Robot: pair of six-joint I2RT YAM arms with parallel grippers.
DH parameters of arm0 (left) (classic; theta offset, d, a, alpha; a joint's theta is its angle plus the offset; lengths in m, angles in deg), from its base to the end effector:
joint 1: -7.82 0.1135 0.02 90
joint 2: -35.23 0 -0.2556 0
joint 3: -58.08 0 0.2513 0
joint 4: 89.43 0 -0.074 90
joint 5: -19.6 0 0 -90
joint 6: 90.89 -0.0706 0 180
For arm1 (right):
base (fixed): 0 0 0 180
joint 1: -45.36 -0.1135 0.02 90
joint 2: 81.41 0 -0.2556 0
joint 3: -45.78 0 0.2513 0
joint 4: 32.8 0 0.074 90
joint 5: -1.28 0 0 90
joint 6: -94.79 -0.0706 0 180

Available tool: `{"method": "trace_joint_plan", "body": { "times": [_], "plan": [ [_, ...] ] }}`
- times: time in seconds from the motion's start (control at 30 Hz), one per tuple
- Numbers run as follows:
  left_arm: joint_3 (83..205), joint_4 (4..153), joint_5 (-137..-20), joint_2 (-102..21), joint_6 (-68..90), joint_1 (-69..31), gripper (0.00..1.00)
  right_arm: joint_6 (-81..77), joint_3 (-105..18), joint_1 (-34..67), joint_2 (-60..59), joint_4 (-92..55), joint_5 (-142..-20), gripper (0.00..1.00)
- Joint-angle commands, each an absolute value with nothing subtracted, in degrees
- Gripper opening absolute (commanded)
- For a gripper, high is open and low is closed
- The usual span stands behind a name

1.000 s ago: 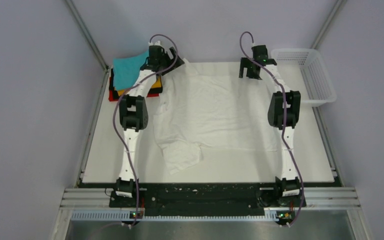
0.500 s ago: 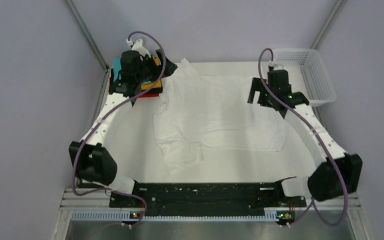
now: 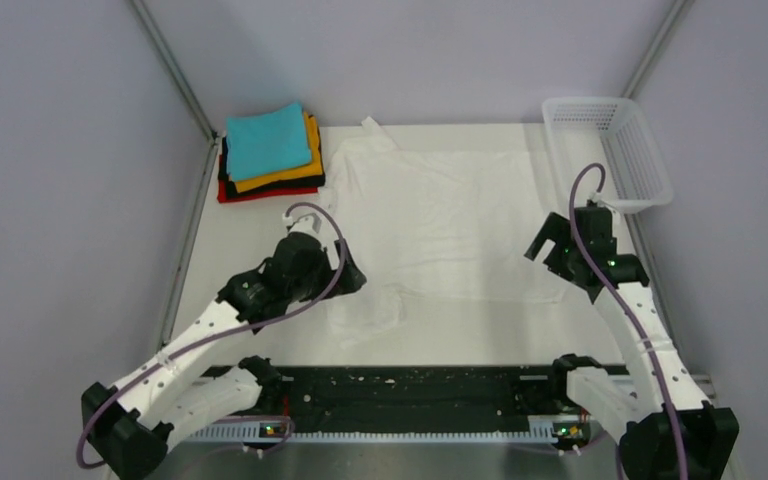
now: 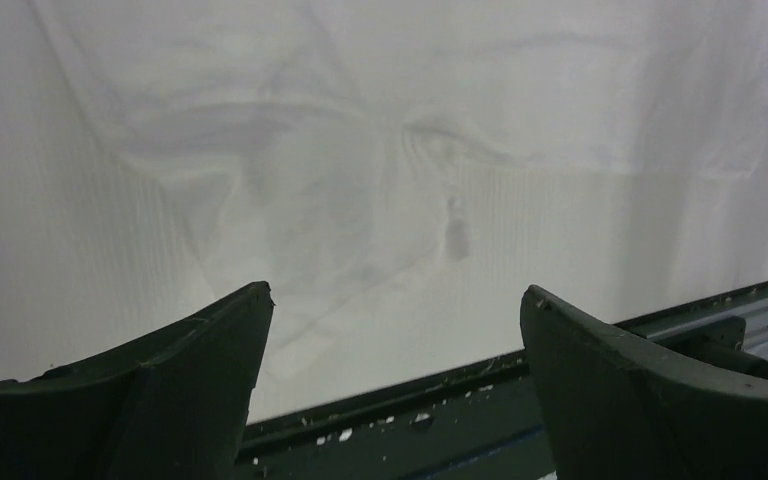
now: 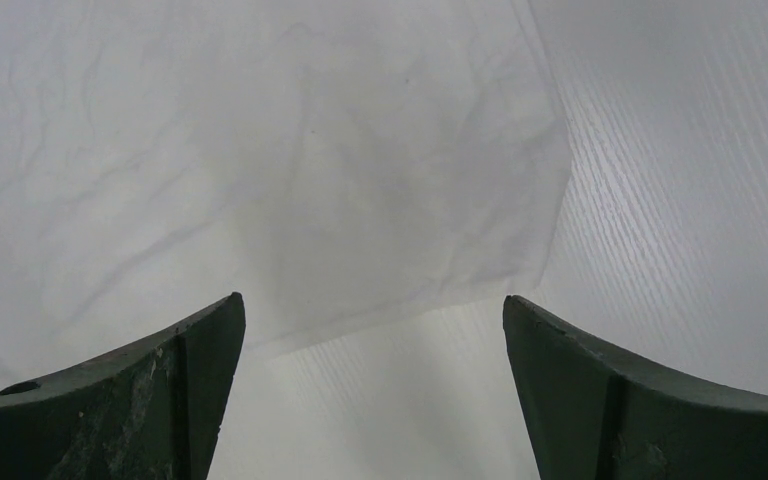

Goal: Fold and stack the t-shirts
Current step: Grab the side of the flattened tshirt closest away from the robot with both arms

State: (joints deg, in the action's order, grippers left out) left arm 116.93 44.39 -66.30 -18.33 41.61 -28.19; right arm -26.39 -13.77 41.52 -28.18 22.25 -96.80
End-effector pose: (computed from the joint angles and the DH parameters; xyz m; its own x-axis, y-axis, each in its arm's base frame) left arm 0.1871 -0.1297 0.2478 -0.7570 -0.2828 -0.5890 0.0424 0.8783 -0.4762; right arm 0.2119 0.0043 0.2378 -0.6280 0.4716 -0.6190 0.4107 0.8765 0.2511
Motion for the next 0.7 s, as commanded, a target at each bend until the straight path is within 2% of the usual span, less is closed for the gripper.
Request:
{"method": "trace_joint_plan", "body": {
  "times": [0.0, 0.2, 0.33, 0.47, 0.57, 0.67],
  "plan": [
    [112.17, 29.0, -62.99, -12.87, 52.04, -32.8, 0.99, -29.84, -11.39, 41.85, -29.08, 21.79, -96.78, 0.99],
    [104.99, 28.9, -64.97, -11.27, 59.07, -37.76, 0.93, -33.36, -8.7, 41.92, -30.41, 21.85, -99.7, 0.99],
    [102.35, 36.41, -66.78, -16.64, 59.88, -40.28, 0.89, -34.4, -7.87, 42.0, -31.96, 21.94, -103.34, 0.99],
    [103.58, 36.18, -64.14, -24.11, 59.67, -41.09, 0.85, -33.66, -7.75, 42.01, -32.36, 22.46, -104.47, 0.99],
    [104.98, 37.23, -62.43, -28.67, 59.5, -41.18, 0.73, -33.49, -7.04, 41.99, -32.25, 22.5, -104.53, 0.99],
    [106.3, 38.06, -61.53, -32.21, 59.06, -42.2, 0.69, -33.36, -6.44, 42.05, -32.16, 22.5, -104.83, 0.99]
  ]
}}
